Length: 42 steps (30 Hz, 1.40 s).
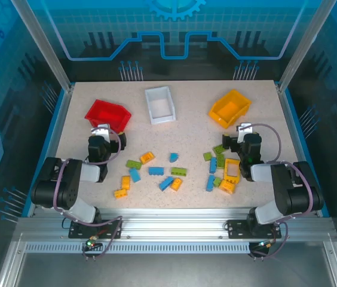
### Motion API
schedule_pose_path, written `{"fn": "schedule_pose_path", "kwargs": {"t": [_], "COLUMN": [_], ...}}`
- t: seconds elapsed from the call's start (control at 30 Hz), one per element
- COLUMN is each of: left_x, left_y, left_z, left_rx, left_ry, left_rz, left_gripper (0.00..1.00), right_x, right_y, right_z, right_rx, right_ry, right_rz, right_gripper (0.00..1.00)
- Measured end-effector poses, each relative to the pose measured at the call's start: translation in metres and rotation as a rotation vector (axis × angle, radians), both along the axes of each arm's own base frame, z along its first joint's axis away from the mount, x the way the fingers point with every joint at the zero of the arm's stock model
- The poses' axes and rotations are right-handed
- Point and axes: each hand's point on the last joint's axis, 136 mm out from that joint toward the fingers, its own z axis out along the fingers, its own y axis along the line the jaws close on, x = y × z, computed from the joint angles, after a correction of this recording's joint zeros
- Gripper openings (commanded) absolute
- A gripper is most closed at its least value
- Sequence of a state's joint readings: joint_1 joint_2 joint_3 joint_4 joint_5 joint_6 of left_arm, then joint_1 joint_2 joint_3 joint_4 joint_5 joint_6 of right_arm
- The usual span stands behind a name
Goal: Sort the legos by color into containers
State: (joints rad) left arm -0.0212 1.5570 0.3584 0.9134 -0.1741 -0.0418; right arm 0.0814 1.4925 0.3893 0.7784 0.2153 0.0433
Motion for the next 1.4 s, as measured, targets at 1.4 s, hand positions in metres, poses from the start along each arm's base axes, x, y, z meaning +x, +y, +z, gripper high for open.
{"fn": "schedule_pose_path", "kwargs": {"t": [1.4], "left_x": [-0.127], "left_y": [-0.074], "left_z": [0.239], "left_rx": [-0.415], "left_ry": [-0.018], "left_rz": [-0.029], "left_gripper": [0.99], "right_x": [-0.144], "right_y": [0.015], "right_z": [0.297], "right_rx": [0.472], "right_ry": [-0.203], "right_rz": [-0.079], "right_gripper": [0.99]}}
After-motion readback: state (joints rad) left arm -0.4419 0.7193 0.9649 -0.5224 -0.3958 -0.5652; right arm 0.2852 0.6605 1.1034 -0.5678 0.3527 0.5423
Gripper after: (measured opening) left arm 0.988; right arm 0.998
